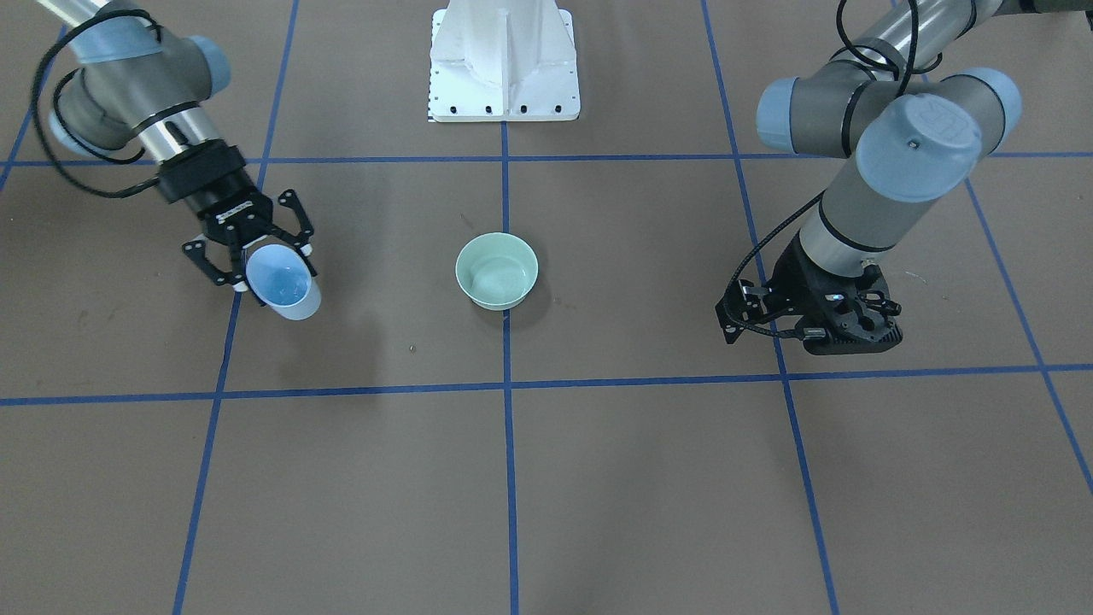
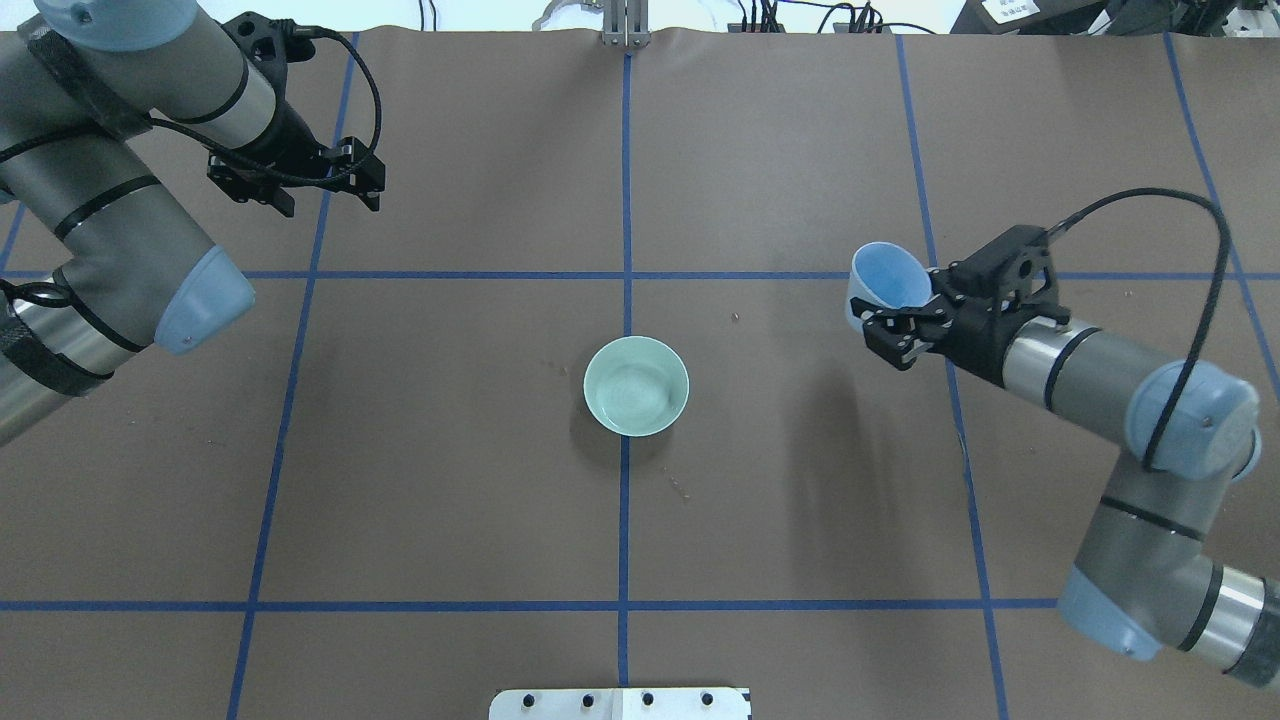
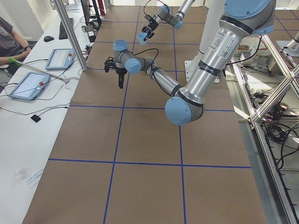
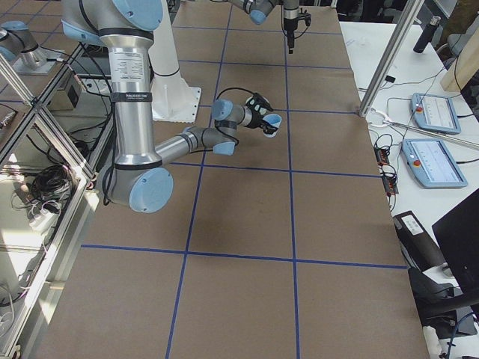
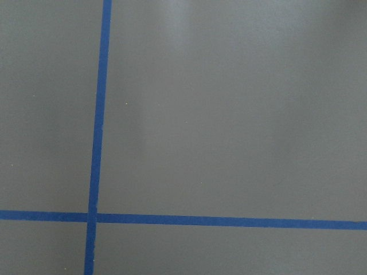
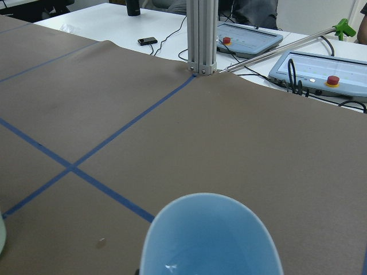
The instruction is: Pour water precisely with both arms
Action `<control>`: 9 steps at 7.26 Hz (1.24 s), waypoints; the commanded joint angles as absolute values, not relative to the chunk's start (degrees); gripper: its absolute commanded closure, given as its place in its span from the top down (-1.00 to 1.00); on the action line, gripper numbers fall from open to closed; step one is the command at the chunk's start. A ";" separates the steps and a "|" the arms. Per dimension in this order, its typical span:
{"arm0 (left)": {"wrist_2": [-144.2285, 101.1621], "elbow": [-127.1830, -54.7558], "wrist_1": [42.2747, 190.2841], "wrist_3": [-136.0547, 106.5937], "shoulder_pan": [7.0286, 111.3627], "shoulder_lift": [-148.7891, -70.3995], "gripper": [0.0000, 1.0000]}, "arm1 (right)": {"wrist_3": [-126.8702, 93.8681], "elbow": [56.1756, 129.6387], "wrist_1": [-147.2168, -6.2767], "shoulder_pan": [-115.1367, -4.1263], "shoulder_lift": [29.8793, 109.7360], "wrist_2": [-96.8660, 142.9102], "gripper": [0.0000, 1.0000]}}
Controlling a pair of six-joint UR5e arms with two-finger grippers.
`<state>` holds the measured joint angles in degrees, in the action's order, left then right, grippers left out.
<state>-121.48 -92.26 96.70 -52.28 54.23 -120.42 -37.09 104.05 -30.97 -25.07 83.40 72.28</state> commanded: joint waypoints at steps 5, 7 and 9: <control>-121.55 -91.05 96.86 -47.99 56.43 -118.48 1.00 | -36.92 110.71 -74.54 -11.95 67.94 57.83 -0.72; -121.55 -91.05 96.86 -47.99 56.43 -118.39 1.00 | -35.52 111.63 -85.03 -11.69 64.36 58.09 -0.72; -121.55 -91.23 96.86 -47.99 56.43 -118.39 1.00 | -31.83 111.27 -91.82 -11.69 62.05 59.76 -0.74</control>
